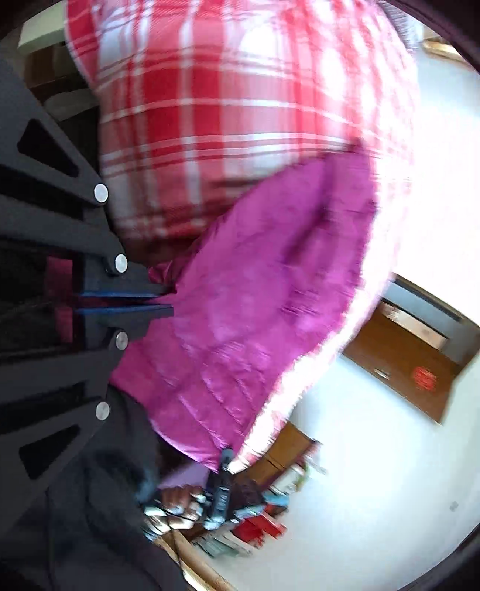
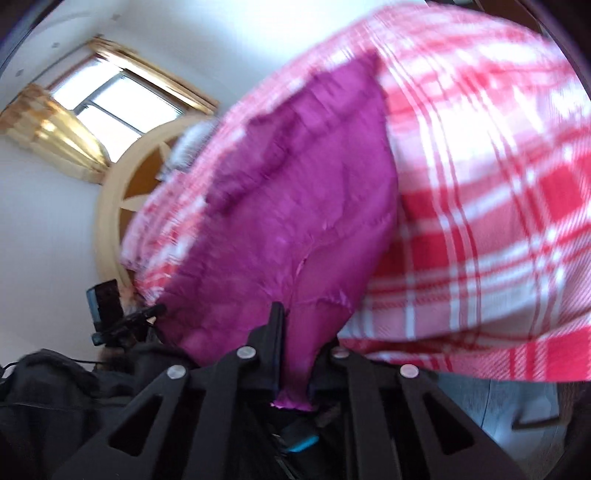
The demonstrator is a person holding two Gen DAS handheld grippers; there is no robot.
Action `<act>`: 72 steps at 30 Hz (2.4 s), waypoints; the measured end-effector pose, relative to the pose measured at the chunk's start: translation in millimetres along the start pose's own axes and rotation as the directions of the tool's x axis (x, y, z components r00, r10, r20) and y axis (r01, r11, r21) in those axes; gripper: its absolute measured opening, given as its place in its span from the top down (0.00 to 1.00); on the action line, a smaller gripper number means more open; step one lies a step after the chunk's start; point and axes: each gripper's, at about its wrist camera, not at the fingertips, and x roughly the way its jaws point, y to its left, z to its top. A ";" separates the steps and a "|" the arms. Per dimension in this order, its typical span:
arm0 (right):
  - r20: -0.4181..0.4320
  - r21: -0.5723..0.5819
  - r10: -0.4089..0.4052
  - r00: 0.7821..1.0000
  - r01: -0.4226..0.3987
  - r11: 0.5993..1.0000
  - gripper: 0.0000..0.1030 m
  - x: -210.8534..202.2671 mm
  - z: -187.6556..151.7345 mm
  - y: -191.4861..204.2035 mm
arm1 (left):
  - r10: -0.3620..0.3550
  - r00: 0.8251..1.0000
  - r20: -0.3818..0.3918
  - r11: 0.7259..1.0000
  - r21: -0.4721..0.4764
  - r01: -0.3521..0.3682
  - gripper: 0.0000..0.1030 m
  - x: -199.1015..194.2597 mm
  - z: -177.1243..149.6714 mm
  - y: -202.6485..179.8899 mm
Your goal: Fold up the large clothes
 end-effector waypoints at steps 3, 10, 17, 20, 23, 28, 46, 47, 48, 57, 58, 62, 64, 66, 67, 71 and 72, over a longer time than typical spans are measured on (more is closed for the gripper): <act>0.064 -0.043 0.032 0.997 -0.029 0.999 0.89 -21.9 9.6 23.8 | -0.057 0.991 0.123 0.998 0.004 0.057 1.00 -37.9 20.8 -11.1; 0.164 -0.167 0.081 0.983 -0.054 0.984 0.90 -50.1 36.3 73.9 | 0.083 0.987 0.138 0.996 0.016 -0.087 0.99 -46.6 40.3 -8.8; 0.138 -0.153 0.059 0.989 -0.037 0.987 0.90 -37.0 27.6 63.3 | 0.188 0.981 -0.040 0.970 -0.147 -0.192 0.13 0.3 3.7 41.6; 0.145 -0.145 0.055 0.988 -0.034 0.989 0.90 -38.3 26.2 59.5 | 0.176 0.970 -0.166 0.958 -0.199 -0.207 0.13 26.4 -7.6 55.7; 0.144 -0.151 0.054 0.988 -0.031 0.988 0.90 -38.3 27.8 60.2 | 0.046 0.979 -0.201 0.950 -0.295 -0.105 0.13 43.6 -24.9 60.1; 0.131 -0.139 0.057 0.990 -0.038 0.990 0.90 -31.9 26.3 53.8 | -0.085 0.945 -0.315 0.907 -0.416 -0.058 0.13 81.3 -55.9 69.7; 0.265 -0.162 0.197 0.944 -0.158 0.974 0.90 -81.2 39.6 84.8 | -0.270 0.947 0.174 0.962 -0.002 0.275 0.96 -82.3 55.5 -58.5; 0.275 -0.169 0.193 0.942 -0.150 0.974 0.90 -83.8 44.6 86.2 | -0.269 0.948 0.173 0.962 -0.006 0.274 0.96 -83.2 57.4 -49.0; 0.280 -0.171 0.189 0.941 -0.145 0.975 0.90 -83.9 49.5 85.9 | -0.270 0.946 0.178 0.961 -0.014 0.276 0.96 -76.8 66.1 -43.8; 0.325 -0.044 0.126 0.937 -0.118 0.992 0.90 -50.0 167.7 43.4 | -0.236 0.943 0.236 0.964 -0.065 0.258 0.96 -19.9 163.5 46.4; 0.322 -0.033 0.107 0.941 -0.101 0.994 0.90 -42.4 181.0 41.2 | -0.210 0.950 0.229 0.970 -0.072 0.232 0.96 -10.1 176.0 58.6; 0.314 0.043 0.031 0.949 -0.047 0.998 0.90 -4.0 235.6 19.1 | -0.134 0.967 0.217 0.979 -0.119 0.162 0.96 24.5 218.5 105.3; 0.309 0.089 -0.026 0.951 -0.002 0.996 0.90 20.2 255.5 2.3 | -0.087 0.976 0.199 0.980 -0.157 0.119 0.95 34.4 232.0 124.2; 0.281 0.132 -0.076 0.957 0.040 0.991 0.90 46.2 270.0 -16.5 | -0.023 0.985 0.170 0.978 -0.201 0.058 0.95 41.9 241.8 141.2; 0.260 0.147 -0.094 0.961 0.057 0.988 0.90 58.8 275.1 -25.5 | 0.001 0.987 0.161 0.977 -0.211 0.034 0.95 43.4 242.9 146.5; 0.180 0.170 -0.129 0.975 0.098 0.981 0.86 101.4 286.4 -51.8 | 0.137 0.985 0.100 0.970 -0.216 -0.113 0.80 56.8 241.2 161.0; 0.178 0.158 -0.158 0.971 0.131 0.979 0.86 107.7 287.2 -55.8 | 0.188 0.977 0.099 0.963 -0.212 -0.164 0.72 57.2 236.8 163.7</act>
